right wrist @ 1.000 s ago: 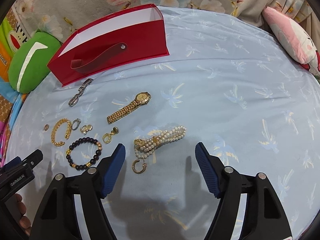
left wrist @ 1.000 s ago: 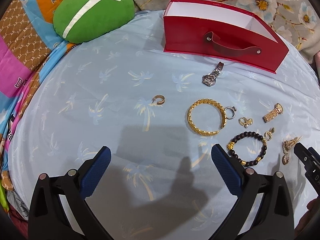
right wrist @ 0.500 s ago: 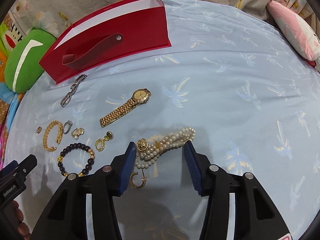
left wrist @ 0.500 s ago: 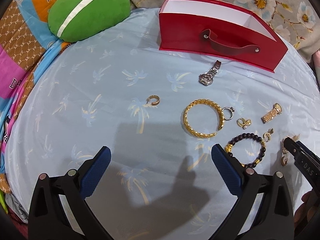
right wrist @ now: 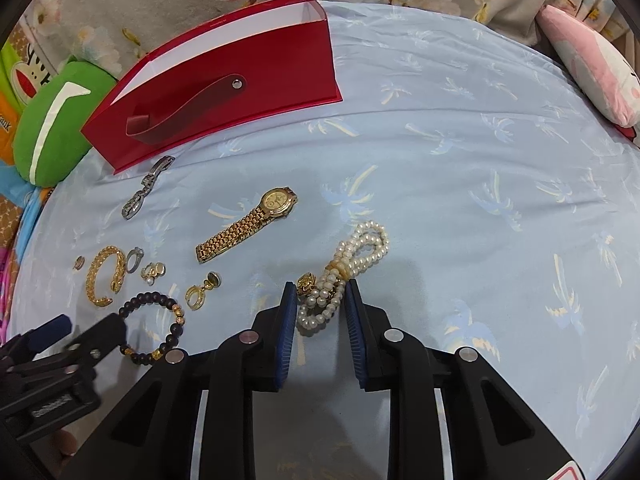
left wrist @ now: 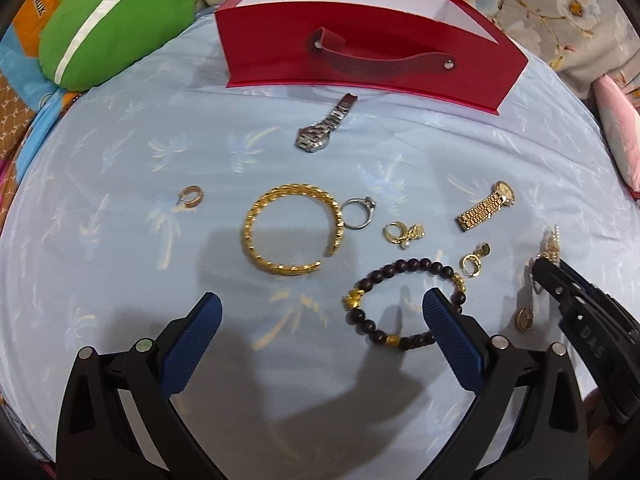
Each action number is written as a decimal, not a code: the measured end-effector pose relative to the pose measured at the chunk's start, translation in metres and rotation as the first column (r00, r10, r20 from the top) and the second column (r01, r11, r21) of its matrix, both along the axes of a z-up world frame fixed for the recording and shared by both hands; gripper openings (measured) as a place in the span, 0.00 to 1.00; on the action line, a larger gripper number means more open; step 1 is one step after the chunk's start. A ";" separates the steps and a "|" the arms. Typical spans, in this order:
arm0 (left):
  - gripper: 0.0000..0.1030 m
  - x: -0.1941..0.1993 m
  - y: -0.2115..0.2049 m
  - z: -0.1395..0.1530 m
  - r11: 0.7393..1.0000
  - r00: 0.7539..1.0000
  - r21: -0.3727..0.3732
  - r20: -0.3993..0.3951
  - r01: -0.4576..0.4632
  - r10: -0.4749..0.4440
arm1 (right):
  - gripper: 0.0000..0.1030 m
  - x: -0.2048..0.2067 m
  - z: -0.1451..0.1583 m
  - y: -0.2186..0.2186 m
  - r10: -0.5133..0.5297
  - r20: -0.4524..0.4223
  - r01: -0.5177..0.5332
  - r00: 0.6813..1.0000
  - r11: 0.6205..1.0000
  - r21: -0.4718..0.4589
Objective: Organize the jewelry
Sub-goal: 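Lower the right tool onto the pearl necklace and close on it, then close the left tool on the black-bead bracelet while the right tool lifts the pearl necklace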
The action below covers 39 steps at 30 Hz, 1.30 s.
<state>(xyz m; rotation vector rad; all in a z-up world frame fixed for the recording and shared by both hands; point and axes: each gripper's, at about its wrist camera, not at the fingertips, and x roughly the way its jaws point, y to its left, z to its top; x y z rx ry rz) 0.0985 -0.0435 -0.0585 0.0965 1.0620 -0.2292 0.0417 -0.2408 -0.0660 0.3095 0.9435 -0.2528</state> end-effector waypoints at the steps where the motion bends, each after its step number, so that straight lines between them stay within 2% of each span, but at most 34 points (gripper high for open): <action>1: 0.95 0.001 -0.002 -0.002 1.000 1.000 0.000 -0.003 0.005 -0.005 | 0.22 -0.001 0.001 -0.001 0.000 0.002 0.000 1.000 1.000 0.001; 4: 0.93 0.002 -0.006 -0.006 1.000 1.000 0.001 -0.009 -0.004 0.004 | 0.22 -0.006 0.006 -0.003 -0.004 0.011 0.004 1.000 1.000 0.007; 6: 0.80 0.004 -0.005 -0.007 1.000 1.000 -0.013 -0.019 -0.011 0.011 | 0.22 -0.008 0.009 -0.004 -0.005 0.017 0.005 1.000 1.000 0.010; 11: 0.70 0.004 -0.008 -0.007 1.000 1.000 0.018 0.004 -0.001 0.001 | 0.22 -0.011 0.012 -0.008 -0.007 0.020 0.007 1.000 1.000 0.021; 13: 0.60 0.002 -0.010 -0.006 1.000 1.000 0.028 0.016 0.014 -0.014 | 0.22 -0.011 0.012 -0.008 -0.006 0.020 0.006 1.000 1.000 0.025; 18: 0.17 0.000 -0.013 -0.002 0.999 0.999 0.004 0.017 0.052 -0.052 | 0.22 -0.010 0.011 -0.007 0.006 0.021 -0.007 1.000 1.000 0.026; 20: 0.09 0.001 -0.011 -0.002 0.999 0.999 -0.013 0.006 0.053 -0.053 | 0.22 -0.011 0.012 -0.006 0.011 0.024 -0.012 1.000 1.000 0.025; 24: 0.06 -0.001 -0.007 0.003 0.997 0.998 -0.053 -0.005 0.064 -0.064 | 0.22 -0.012 0.016 -0.003 0.019 0.034 -0.019 0.999 1.000 0.016; 31: 0.06 -0.014 0.000 0.035 0.992 0.995 -0.094 0.064 0.088 -0.082 | 0.22 -0.015 0.029 0.003 0.045 0.061 -0.046 0.997 0.999 0.006; 39: 0.06 -0.025 0.009 0.082 0.984 0.984 -0.138 0.158 0.110 -0.087 | 0.22 -0.017 0.060 0.016 0.090 0.130 -0.091 0.987 0.996 -0.001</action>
